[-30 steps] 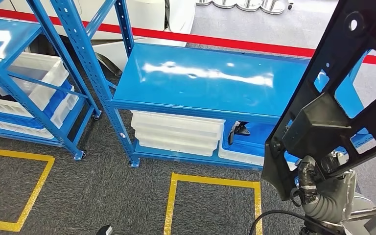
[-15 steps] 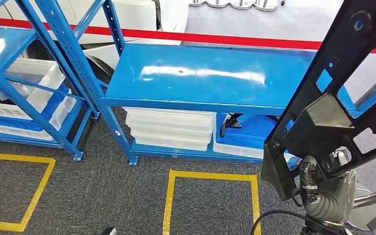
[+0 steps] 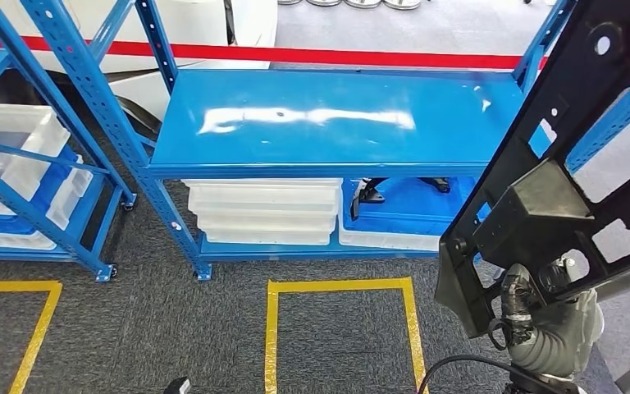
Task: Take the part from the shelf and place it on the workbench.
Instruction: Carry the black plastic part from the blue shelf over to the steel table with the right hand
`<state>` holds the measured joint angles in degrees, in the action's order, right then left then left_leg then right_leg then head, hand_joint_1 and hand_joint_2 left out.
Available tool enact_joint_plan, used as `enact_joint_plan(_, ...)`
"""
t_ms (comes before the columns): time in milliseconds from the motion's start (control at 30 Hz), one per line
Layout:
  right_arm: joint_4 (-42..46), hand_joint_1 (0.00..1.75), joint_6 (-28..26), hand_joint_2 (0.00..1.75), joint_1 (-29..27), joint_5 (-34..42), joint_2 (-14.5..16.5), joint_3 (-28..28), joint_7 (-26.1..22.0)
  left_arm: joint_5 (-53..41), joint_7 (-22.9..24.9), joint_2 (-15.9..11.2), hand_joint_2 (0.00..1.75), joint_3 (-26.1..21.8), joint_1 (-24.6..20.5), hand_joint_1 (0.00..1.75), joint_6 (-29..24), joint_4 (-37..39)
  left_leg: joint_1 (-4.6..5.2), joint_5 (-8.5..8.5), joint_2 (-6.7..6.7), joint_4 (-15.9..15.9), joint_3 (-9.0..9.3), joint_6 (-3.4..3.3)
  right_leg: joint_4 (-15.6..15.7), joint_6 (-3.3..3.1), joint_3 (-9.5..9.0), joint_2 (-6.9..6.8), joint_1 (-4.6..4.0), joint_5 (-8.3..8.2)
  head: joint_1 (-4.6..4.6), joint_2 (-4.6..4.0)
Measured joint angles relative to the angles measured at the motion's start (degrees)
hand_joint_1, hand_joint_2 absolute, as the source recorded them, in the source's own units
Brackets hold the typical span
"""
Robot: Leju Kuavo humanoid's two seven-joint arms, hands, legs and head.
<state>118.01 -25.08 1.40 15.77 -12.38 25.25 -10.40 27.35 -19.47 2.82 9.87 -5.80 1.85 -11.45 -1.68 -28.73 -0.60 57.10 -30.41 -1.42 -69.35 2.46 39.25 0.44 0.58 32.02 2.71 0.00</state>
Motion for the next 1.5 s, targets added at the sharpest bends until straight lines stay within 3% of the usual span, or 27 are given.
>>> enact_joint_plan(67,-0.02,1.75,0.05,1.75,-0.03,0.02,0.01,0.0,-0.01,0.08,-0.01,0.39,0.0,0.0,0.11,0.0,-0.07,0.0,0.02,-0.02,-1.34,0.0,-0.08,-0.01,-3.48,0.29,1.55,-0.31,0.29,0.6,-0.01,0.0)
enact_joint_plan(100,-0.02,1.75,0.08,1.75,-0.04,0.03,-0.01,-0.01,-0.01,0.11,-0.01,0.48,0.0,0.0,0.12,0.0,-0.09,0.0,0.02,-0.04,-1.96,0.0,-0.07,0.01,-2.09,0.26,0.81,-0.42,0.36,-0.55,-0.01,0.0)
enact_joint_plan(167,-0.01,1.75,0.09,1.75,-0.01,0.03,-0.01,-0.01,-0.01,0.15,-0.01,0.52,0.0,0.02,-0.02,0.0,-0.07,0.0,0.04,-0.12,-2.97,-0.01,0.08,0.13,5.94,-0.2,-3.42,-1.74,0.27,-4.25,-0.01,0.0)
enact_joint_plan(233,0.02,1.75,0.11,1.75,0.11,0.03,0.0,-0.02,-0.02,0.16,-0.02,0.52,0.0,0.04,-0.15,0.0,-0.04,0.0,0.16,-0.18,-3.8,-0.17,0.24,0.56,12.65,-0.91,-6.92,-4.08,-0.37,-5.94,0.01,-0.01)
enact_joint_plan(267,0.05,1.75,0.13,1.75,0.17,0.04,0.0,-0.03,-0.03,0.17,-0.02,0.52,0.0,0.05,-0.16,0.0,-0.04,0.0,0.19,-0.19,-4.26,-0.3,0.33,0.88,14.03,-1.21,-7.52,-4.69,-0.7,-5.97,0.01,-0.01)
enact_joint_plan(367,0.19,1.75,0.15,1.75,0.13,0.05,0.01,-0.05,-0.07,0.19,-0.07,0.52,0.0,0.07,-0.17,0.0,-0.04,-0.01,0.21,-0.36,-5.4,-0.78,0.82,1.91,15.15,-2.02,-7.86,-3.06,-0.92,-6.42,0.11,0.0)
enact_joint_plan(433,0.27,1.75,0.17,1.75,0.16,0.05,0.05,-0.05,-0.1,0.25,-0.09,0.49,0.0,0.07,-0.2,0.0,-0.04,-0.02,0.3,-2.42,-3.55,1.77,-0.03,2.16,16.39,-2.7,-8.58,-1.9,-0.62,-7.12,0.43,0.0)
enact_joint_plan(500,0.25,1.75,0.21,1.75,0.28,0.09,0.1,-0.03,-0.13,0.36,-0.04,0.25,0.0,0.07,-0.06,0.0,-0.04,-0.02,0.38,-6.25,-0.82,8.84,-3.14,1.97,16.8,-3.09,-8.7,-0.7,-0.5,-7.37,0.77,0.0)
enact_joint_plan(533,0.2,1.75,0.22,1.75,0.3,0.11,0.11,-0.01,-0.11,0.39,-0.03,0.03,0.0,0.07,0.1,0.0,-0.04,-0.02,0.44,-7.71,-0.13,12.49,-4.88,1.89,16.74,-3.18,-8.65,0.05,-0.55,-7.38,0.85,0.0)
enact_joint_plan(567,0.14,1.75,0.22,1.75,0.27,0.14,0.12,0.01,-0.1,0.4,-0.03,-0.19,0.0,0.08,0.26,0.0,-0.04,-0.01,0.48,-8.2,0.22,14.72,-5.99,1.83,16.63,-3.2,-8.6,0.87,-0.59,-7.33,0.88,0.0)
enact_joint_plan(600,0.1,1.75,0.23,1.75,0.25,0.17,0.12,0.02,-0.08,0.41,-0.04,-0.39,0.0,0.09,0.43,0.0,-0.04,-0.01,0.51,-7.54,0.42,14.96,-6.19,1.78,16.46,-3.18,-8.55,1.76,-0.61,-7.27,0.89,0.0)
enact_joint_plan(667,0.03,1.75,0.23,1.75,0.24,0.26,0.12,0.02,-0.03,0.41,-0.07,-0.67,0.0,0.12,0.54,0.0,-0.04,0.0,0.42,-3.74,1.42,9.8,-3.89,1.74,15.83,-2.9,-8.44,3.53,-0.54,-6.98,0.9,0.0)
enact_joint_plan(700,0.01,1.75,0.23,1.75,0.28,0.31,0.12,0.02,-0.01,0.41,-0.07,-0.74,0.0,0.14,0.51,0.0,-0.04,0.0,0.26,-1.99,2.88,6.32,-2.36,1.72,15.18,-2.58,-8.18,4.32,-0.59,-6.7,0.89,0.0)
enact_joint_plan(767,0.0,1.75,0.22,1.75,0.38,0.37,0.11,0.01,0.09,0.42,-0.01,-0.79,0.0,0.2,0.35,0.0,-0.04,0.0,0.04,-0.75,5.23,2.12,-0.71,1.36,13.68,-1.93,-7.11,5.87,-0.53,-6.24,0.81,0.0)
enact_joint_plan(800,-0.01,1.75,0.22,1.75,0.39,0.38,0.12,0.0,0.14,0.43,0.01,-0.79,0.0,0.27,0.32,0.0,-0.04,0.0,0.04,-0.92,5.52,1.59,-0.63,1.09,13.11,-1.65,-6.52,6.63,-0.48,-6.22,0.8,0.0)
enact_joint_plan(867,0.0,1.75,0.18,1.75,0.24,0.41,0.08,-0.03,0.2,0.43,-0.04,-0.76,0.0,0.56,0.34,0.0,-0.04,0.0,-0.02,-0.92,4.09,1.58,-0.7,0.6,12.75,-1.31,-5.78,7.85,-0.18,-6.36,0.85,0.0)
enact_joint_plan(933,0.07,1.75,0.13,1.75,0.12,0.42,-0.04,-0.08,0.21,0.43,-0.1,-0.26,0.0,0.79,0.34,0.0,-0.04,0.0,-0.16,-0.83,2.65,1.42,-0.46,0.25,10.5,-0.94,-4.51,5.51,-0.17,-5.33,0.63,0.0)
enact_joint_plan(1000,0.14,1.75,0.1,1.75,0.18,0.42,-0.12,-0.09,0.21,0.43,-0.11,0.4,0.0,0.82,0.32,0.0,-0.09,0.0,0.06,-0.93,1.45,1.28,-0.26,-0.02,3.57,-0.43,-1.1,1.14,-0.07,-2.48,0.32,0.0)
enact_joint_plan(1067,0.14,1.75,0.09,1.75,0.17,0.43,-0.13,-0.08,0.22,0.43,-0.15,0.82,0.0,0.83,0.37,0.0,-0.16,0.0,0.47,-1.13,0.05,1.26,-0.15,-0.23,-3.59,-0.36,2.67,-0.51,0.0,-0.17,0.26,0.0)
enact_joint_plan(1100,0.13,1.75,0.09,1.75,0.13,0.44,-0.14,-0.08,0.24,0.43,-0.17,0.98,0.0,0.84,0.4,0.0,-0.19,0.0,0.72,-1.23,-0.64,1.25,-0.07,-0.3,-4.64,-0.64,3.42,-0.63,-0.14,-0.31,0.26,0.0)
enact_joint_plan(1167,0.15,1.75,0.08,1.75,0.1,0.46,-0.17,-0.09,0.27,0.43,-0.22,1.07,0.0,0.85,0.31,0.0,-0.15,0.0,1.15,-1.4,-1.88,1.08,0.21,-0.35,0.19,-1.87,1.4,-0.84,-0.96,-3.49,0.28,0.0)
enact_joint_plan(1200,0.21,1.75,0.08,1.75,0.11,0.47,-0.17,-0.1,0.28,0.43,-0.22,1.07,0.0,0.87,0.22,0.0,-0.13,0.0,1.26,-1.44,-2.42,0.84,0.46,-0.37,4.72,-2.83,-0.77,-1.64,-1.78,-5.46,0.29,0.0)
enact_joint_plan(1267,0.38,1.75,0.08,1.75,0.25,0.47,-0.18,-0.11,0.32,0.43,-0.14,1.08,0.0,0.96,0.23,0.0,-0.07,0.0,1.36,-1.42,-3.48,0.13,0.96,-0.28,12.01,-4.31,-4.55,-3.85,-3.37,-7.45,0.28,0.0)
enact_joint_plan(1333,0.57,1.75,0.06,1.75,0.38,0.48,-0.2,-0.14,0.37,0.43,-0.05,1.1,0.0,1.01,0.37,0.0,-0.03,0.0,1.27,-1.39,-4.8,-0.56,1.38,-0.06,14.52,-4.85,-5.79,-4.36,-4.1,-7.5,0.28,0.0)
enact_joint_plan(1400,0.71,1.75,0.03,1.75,0.21,0.48,-0.23,-0.17,0.43,0.43,-0.08,1.11,0.0,1.02,0.23,0.0,-0.03,-0.01,1.44,-1.56,-5.61,-1.25,2.03,0.1,16.56,-5.1,-7.09,-2.98,-3.99,-8.26,0.38,0.0)
enact_joint_plan(1467,0.76,1.75,-0.01,1.75,0.15,0.48,-0.22,-0.16,0.48,0.47,-0.05,1.1,0.0,1.02,-0.04,0.0,-0.05,-0.02,1.79,-3.29,-3.45,1.11,1.45,0.24,19.39,-5.23,-9.21,-1.79,-3.34,-9.38,0.54,0.0)
enact_joint_plan(1500,0.74,1.75,-0.03,1.75,0.18,0.49,-0.19,-0.14,0.5,0.49,-0.01,1.06,0.0,1.01,-0.09,0.0,-0.05,-0.02,1.79,-4.8,-1.69,4.34,0.04,0.33,20.3,-5.1,-9.89,-1.23,-2.93,-9.76,0.64,0.0)
